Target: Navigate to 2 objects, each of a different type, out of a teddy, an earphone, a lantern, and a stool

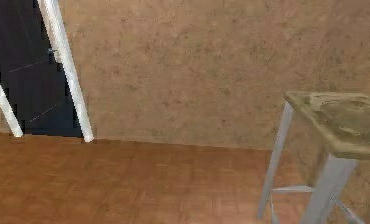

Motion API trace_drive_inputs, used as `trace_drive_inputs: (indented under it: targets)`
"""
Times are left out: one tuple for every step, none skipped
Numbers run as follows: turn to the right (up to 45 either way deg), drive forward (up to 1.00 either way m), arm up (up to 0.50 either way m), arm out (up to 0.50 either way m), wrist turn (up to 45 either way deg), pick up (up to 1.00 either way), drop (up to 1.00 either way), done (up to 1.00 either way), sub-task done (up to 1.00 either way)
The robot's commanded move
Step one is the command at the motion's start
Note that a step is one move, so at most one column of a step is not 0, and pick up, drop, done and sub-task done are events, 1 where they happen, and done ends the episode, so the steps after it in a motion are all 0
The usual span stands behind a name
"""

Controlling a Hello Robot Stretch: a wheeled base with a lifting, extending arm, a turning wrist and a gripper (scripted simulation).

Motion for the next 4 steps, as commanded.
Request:
trace_drive_inputs:
  targets:
    - [-39.0,0.0,0.0,0.0,0.0,0.0,0.0,0.0,0.0]
    - [0.0,1.0,0.0,0.0,0.0,0.0,0.0,0.0,0.0]
    - [0.0,1.0,0.0,0.0,0.0,0.0,0.0,0.0,0.0]
    - [-15.0,0.0,0.0,0.0,0.0,0.0,0.0,0.0,0.0]
